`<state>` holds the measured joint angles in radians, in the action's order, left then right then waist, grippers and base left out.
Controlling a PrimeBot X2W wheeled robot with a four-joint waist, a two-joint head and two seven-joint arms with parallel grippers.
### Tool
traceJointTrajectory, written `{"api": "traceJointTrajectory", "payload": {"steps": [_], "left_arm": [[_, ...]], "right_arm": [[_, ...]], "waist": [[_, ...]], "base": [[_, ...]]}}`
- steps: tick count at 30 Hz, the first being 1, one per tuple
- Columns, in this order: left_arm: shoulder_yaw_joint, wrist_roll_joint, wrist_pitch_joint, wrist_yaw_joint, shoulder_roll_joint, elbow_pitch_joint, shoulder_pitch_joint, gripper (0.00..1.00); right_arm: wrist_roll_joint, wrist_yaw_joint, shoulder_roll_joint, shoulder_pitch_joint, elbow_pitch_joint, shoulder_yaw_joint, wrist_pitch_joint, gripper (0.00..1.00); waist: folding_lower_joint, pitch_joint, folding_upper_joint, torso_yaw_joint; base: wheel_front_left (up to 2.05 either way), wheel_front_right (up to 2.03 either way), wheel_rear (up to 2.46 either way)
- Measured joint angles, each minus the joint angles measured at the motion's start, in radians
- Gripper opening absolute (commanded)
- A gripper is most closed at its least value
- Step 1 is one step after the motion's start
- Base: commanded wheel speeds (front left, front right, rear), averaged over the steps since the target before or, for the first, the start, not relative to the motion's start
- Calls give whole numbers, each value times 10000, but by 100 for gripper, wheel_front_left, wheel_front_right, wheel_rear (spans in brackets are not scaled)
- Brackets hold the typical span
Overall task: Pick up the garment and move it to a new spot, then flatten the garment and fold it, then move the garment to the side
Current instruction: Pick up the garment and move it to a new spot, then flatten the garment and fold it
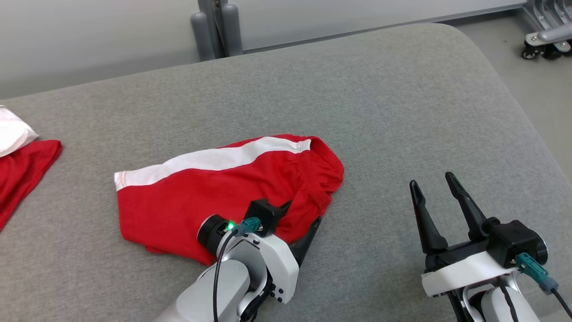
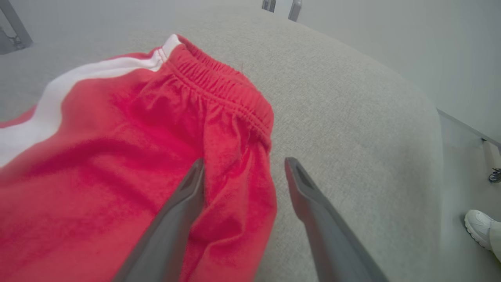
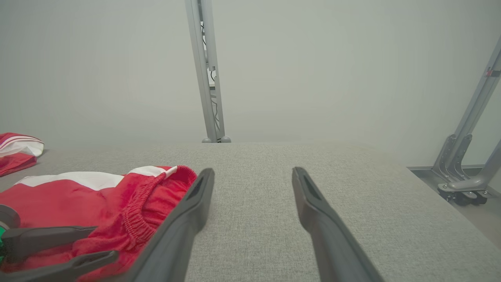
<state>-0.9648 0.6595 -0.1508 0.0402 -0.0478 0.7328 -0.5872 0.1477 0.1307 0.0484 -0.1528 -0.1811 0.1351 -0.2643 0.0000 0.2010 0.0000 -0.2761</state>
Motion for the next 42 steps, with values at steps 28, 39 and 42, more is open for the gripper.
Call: {"api": "traceJointTrajectory", "payload": {"steps": [28, 39, 42], "left_arm": [[1595, 608, -1106, -1032, -497, -408, 731, 100], [2819, 884, -1108, -1267, -700, -117, 1239, 100], [3028, 1083, -1106, -1371, -675, 190, 1252, 100]], "right_arm": [[-251, 2, 0, -32, -1246, -13, 2, 100], [94, 2, -4, -1243, -3313, 984, 190, 100], [153, 2, -8, -1643, -3965, 1179, 278, 100]], "waist": [[0, -1035, 0, 1723], [0, -680, 0, 2371], [0, -540, 0, 2582]], "base": [[0, 0, 0], [0, 0, 0], [0, 0, 0]]}}
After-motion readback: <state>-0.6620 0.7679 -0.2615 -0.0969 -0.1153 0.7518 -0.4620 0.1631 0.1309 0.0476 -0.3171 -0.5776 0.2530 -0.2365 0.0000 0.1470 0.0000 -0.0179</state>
